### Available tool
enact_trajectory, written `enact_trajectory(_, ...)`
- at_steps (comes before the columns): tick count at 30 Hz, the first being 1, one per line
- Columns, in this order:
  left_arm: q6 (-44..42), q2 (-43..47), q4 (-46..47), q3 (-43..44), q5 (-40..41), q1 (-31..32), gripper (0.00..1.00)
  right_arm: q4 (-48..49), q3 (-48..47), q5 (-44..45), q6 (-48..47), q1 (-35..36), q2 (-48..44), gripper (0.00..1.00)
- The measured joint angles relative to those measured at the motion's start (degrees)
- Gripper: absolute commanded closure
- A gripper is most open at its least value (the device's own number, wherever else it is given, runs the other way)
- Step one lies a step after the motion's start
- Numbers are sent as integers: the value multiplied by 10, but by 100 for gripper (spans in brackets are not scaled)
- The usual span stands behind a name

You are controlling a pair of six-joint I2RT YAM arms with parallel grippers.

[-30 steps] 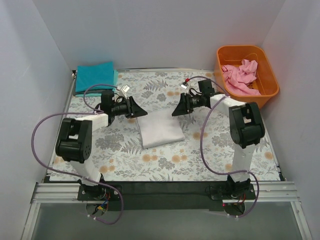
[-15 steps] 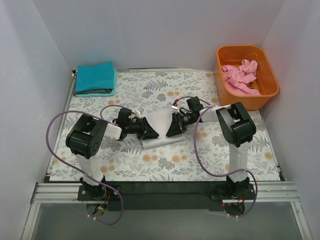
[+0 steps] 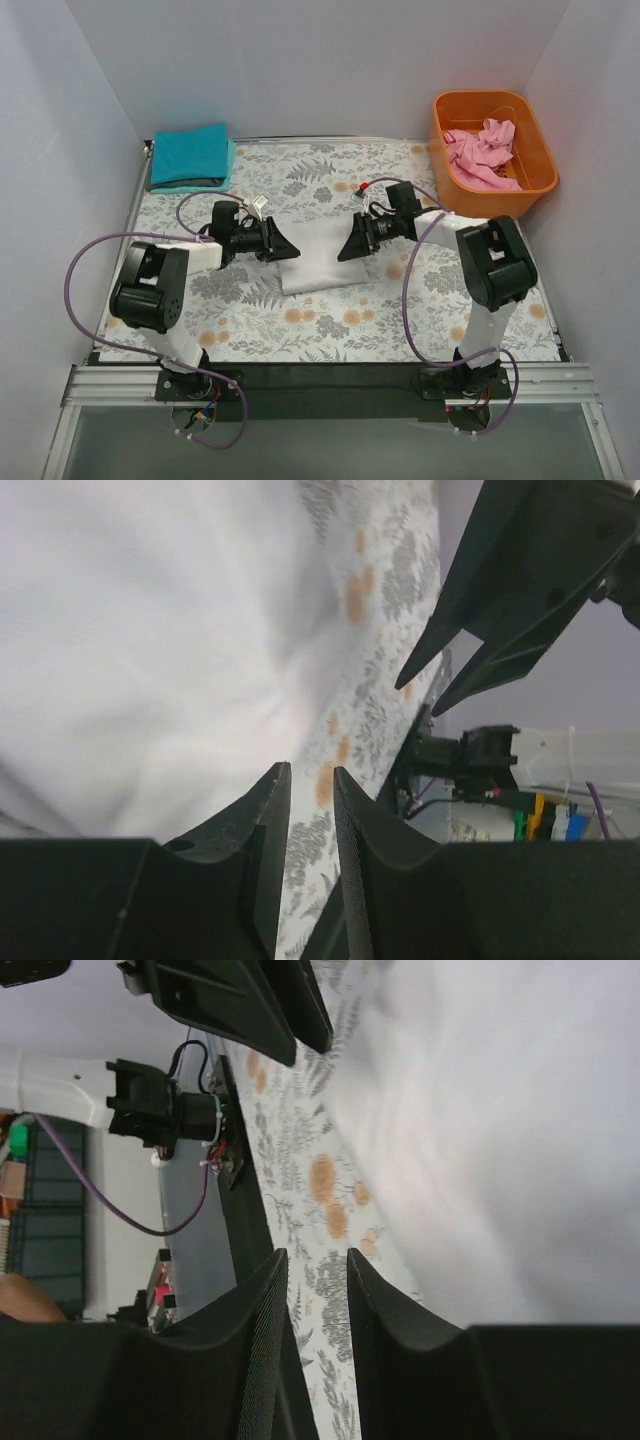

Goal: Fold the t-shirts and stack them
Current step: Fold the tshirt

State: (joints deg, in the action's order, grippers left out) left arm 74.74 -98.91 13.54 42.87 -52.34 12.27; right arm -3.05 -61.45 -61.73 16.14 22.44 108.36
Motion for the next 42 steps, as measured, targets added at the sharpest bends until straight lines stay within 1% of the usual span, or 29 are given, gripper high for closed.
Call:
enact_trajectory(3, 35, 72, 26, -33, -9, 26, 75, 12, 14, -5, 3, 14, -68, 68)
enact_trajectory(5, 63, 99, 59, -58, -11, 52, 75, 22, 17, -7, 4, 25, -78, 69)
enact_trajectory(8, 99, 89, 97, -88, -10, 82, 75, 33, 27, -5, 3, 42, -48, 70)
enact_trajectory(10, 117, 54, 115, -108, 1, 85, 75, 37, 32, 1, 0, 47, -12, 71)
enact_trajectory(12, 124, 10, 116, -120, 16, 84, 75, 37, 35, 10, -6, 49, 34, 72)
enact_trajectory(14, 121, -29, 95, -121, 30, 77, 76, 36, 43, 16, -10, 43, 73, 73)
enact_trajectory(15, 120, -42, 88, -116, 17, 70, 75, 35, 48, -1, -8, 37, 84, 72)
enact_trajectory(18, 89, -53, 45, -84, 5, 43, 75, 37, 57, -12, -13, 24, 84, 71)
enact_trajectory(19, 75, -57, 31, -73, 3, 31, 75, 39, 61, -8, -15, 21, 81, 69)
enact_trajectory(21, 47, -56, 6, -57, 2, 6, 73, 43, 74, -7, -14, 19, 70, 67)
enact_trajectory(22, 35, -54, -3, -53, 2, -1, 70, 44, 80, -3, -14, 19, 62, 65)
enact_trajectory(24, 2, -33, -25, -51, 1, -14, 66, 42, 87, 16, -15, 23, 38, 63)
enact_trajectory(26, -27, 13, -52, -54, 7, -18, 54, 35, 87, 39, -16, 26, 7, 57)
enact_trajectory(27, -38, 48, -62, -57, 6, -24, 51, 25, 83, 53, -19, 28, -13, 52)
enact_trajectory(28, -47, 88, -71, -60, 6, -28, 48, 11, 74, 72, -23, 30, -35, 42)
enact_trajectory(29, -56, 133, -82, -62, 5, -38, 42, -3, 60, 91, -29, 31, -55, 40)
enact_trajectory(31, -77, 220, -93, -61, 9, -63, 40, -26, 14, 136, -52, 32, -88, 40)
enact_trajectory(33, -94, 287, -95, -59, 16, -87, 41, -42, -50, 184, -76, 35, -102, 42)
enact_trajectory(34, -98, 304, -92, -58, 19, -94, 42, -44, -81, 203, -86, 35, -103, 44)
enact_trajectory(35, -101, 316, -85, -58, 20, -98, 47, -45, -108, 218, -93, 36, -100, 45)
enact_trajectory(36, -102, 317, -78, -58, 20, -98, 49, -45, -133, 227, -99, 36, -93, 45)
enact_trajectory(38, -98, 290, -61, -55, 20, -97, 53, -45, -170, 235, -107, 36, -73, 46)
enact_trajectory(40, -94, 236, -51, -47, 26, -96, 58, -44, -199, 237, -110, 37, -35, 46)
enact_trajectory(42, -93, 182, -49, -39, 45, -96, 59, -45, -213, 236, -110, 38, 11, 46)
